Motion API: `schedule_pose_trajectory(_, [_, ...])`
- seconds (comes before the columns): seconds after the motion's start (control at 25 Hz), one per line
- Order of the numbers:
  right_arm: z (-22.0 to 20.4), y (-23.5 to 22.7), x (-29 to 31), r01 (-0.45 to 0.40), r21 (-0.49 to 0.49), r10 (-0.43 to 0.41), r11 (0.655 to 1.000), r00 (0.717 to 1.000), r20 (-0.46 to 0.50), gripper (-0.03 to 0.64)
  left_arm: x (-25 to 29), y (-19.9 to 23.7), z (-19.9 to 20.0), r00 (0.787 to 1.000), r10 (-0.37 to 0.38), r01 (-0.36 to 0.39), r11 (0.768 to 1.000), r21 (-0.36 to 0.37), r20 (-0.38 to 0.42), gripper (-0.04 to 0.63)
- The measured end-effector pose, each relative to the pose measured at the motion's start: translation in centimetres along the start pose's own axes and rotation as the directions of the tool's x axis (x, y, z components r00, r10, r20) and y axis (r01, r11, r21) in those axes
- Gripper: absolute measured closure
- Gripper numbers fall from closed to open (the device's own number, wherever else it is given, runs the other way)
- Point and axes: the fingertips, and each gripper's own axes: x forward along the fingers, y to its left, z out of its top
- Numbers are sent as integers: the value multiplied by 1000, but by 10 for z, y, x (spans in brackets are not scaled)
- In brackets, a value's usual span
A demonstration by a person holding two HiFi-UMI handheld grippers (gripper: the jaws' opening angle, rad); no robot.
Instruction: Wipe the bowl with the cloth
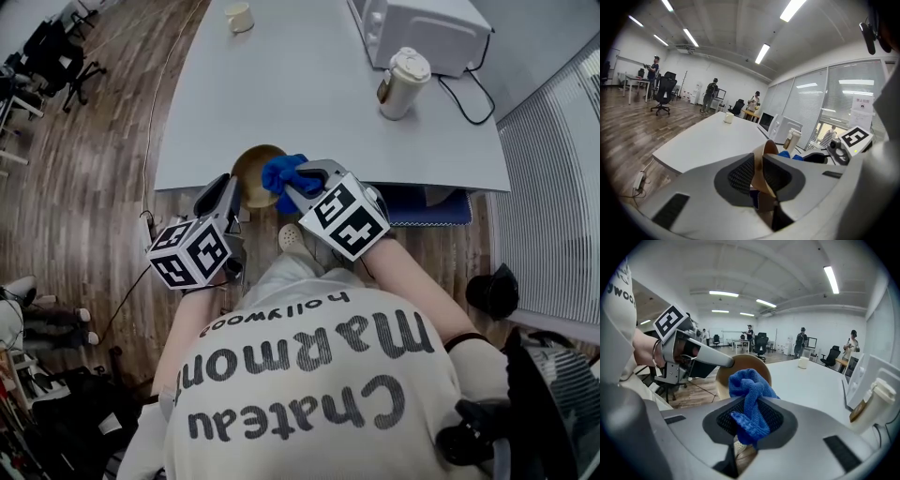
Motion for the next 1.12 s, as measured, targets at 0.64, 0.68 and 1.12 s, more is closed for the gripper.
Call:
schedule_pose_trajectory(0.64, [43, -81, 38, 81, 317, -127, 945, 984, 127, 552, 60, 50, 8, 989, -81, 67, 991, -116, -122, 535])
schedule_pose_trajectory(0.68, [49, -89, 41, 80, 355, -139, 932, 980, 143, 552, 67, 55, 11, 987, -88, 73, 991, -111, -135, 535])
schedule_pose_trajectory(1.12, [71, -176, 31, 49, 695, -358, 717, 882, 307, 552, 164, 101, 16, 936, -200, 136, 964, -230, -288, 537])
